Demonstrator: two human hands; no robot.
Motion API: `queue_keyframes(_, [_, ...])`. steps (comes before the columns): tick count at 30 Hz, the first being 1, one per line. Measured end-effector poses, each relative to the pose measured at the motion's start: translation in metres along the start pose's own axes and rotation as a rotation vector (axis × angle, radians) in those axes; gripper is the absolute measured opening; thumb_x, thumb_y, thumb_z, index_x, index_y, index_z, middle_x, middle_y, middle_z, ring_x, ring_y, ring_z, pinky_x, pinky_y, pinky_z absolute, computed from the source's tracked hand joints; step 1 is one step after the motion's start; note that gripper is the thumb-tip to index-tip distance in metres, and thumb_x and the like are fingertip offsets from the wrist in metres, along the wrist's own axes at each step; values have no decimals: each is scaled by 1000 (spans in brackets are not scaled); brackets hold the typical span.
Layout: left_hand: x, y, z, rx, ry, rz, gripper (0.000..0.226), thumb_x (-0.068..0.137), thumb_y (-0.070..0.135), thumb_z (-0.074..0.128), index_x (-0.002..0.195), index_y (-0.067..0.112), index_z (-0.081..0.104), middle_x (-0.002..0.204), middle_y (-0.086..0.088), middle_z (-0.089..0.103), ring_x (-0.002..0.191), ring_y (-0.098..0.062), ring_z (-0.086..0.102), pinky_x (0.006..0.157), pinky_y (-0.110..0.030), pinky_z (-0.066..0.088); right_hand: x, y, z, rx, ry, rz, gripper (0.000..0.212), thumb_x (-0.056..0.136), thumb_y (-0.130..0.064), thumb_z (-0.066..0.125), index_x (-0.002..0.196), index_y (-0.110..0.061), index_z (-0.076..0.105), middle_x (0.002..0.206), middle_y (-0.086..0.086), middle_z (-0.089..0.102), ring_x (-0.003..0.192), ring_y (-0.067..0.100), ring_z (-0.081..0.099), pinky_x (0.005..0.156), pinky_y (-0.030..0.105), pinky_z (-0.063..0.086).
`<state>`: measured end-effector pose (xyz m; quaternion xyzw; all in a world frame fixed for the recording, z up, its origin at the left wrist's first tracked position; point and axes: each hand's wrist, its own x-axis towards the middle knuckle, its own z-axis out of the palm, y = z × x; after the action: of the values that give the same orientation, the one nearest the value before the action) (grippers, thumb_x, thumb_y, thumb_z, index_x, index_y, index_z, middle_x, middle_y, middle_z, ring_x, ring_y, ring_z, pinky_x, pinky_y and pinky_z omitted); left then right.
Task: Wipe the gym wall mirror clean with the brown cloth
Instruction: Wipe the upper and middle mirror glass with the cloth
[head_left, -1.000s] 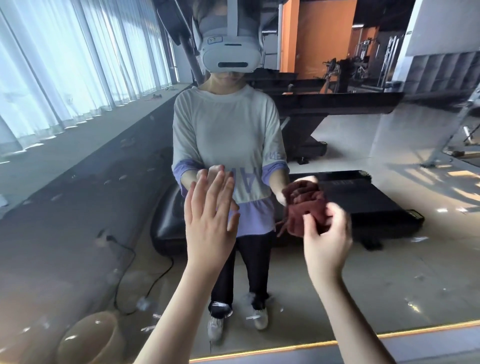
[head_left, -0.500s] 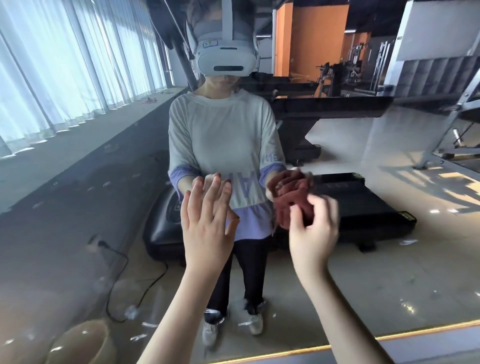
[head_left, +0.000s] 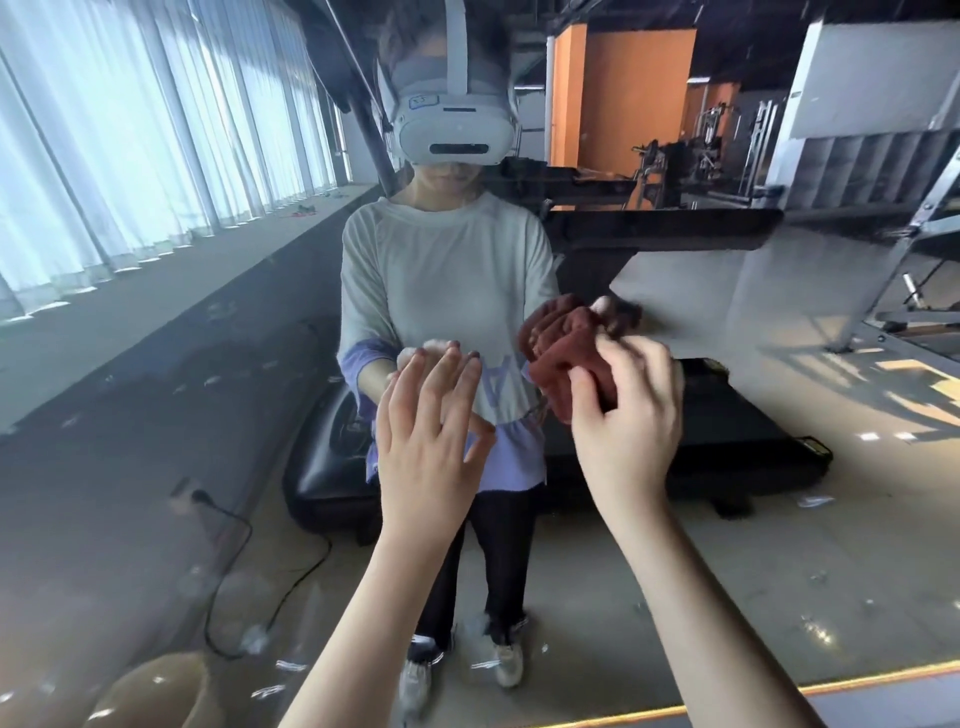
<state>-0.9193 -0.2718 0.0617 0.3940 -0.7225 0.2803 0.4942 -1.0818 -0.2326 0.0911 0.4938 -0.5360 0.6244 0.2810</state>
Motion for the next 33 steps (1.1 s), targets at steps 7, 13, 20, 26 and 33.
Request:
queue_keyframes(7, [-3, 2, 4, 9, 30, 4, 83, 69, 14, 86, 141, 15, 47, 149, -4, 39, 139, -33, 37, 114, -47, 32, -4, 28, -11, -24, 161, 309, 29, 81, -8, 68, 108, 2, 69, 107, 23, 61, 97, 39, 54, 87, 36, 39])
queue_keyframes(13, [-7, 3, 7, 10, 5, -1, 77, 76, 25, 81, 143, 12, 47, 152, -9, 41, 142, -37, 35, 115, -49, 32, -21, 38, -16, -88, 66, 202, 23, 77, -17, 69, 94, -2, 71, 99, 20, 61, 89, 33, 50, 80, 38, 39])
queue_keyframes(20, [-8, 4, 10, 59, 14, 2, 74, 79, 27, 76, 144, 11, 46, 151, -13, 46, 142, -38, 35, 117, -49, 29, -70, 25, -12, 25, -101, 217, 23, 78, -21, 59, 90, -2, 64, 92, 14, 58, 86, 31, 54, 75, 30, 39])
queue_keyframes(26, [-8, 6, 11, 84, 36, -14, 71, 81, 25, 79, 143, 10, 49, 149, -14, 49, 142, -36, 35, 115, -50, 33, -67, 58, -21, -15, -2, 400, 30, 78, -26, 58, 93, 0, 63, 93, 16, 58, 85, 39, 59, 74, 41, 46])
queue_keyframes(33, [-9, 9, 8, 84, 19, -31, 72, 79, 25, 77, 143, 9, 47, 149, -14, 49, 142, -35, 34, 114, -52, 34, -116, 43, -11, 36, -272, 209, 22, 80, -26, 59, 90, -7, 66, 89, 4, 60, 80, 26, 62, 61, 31, 49])
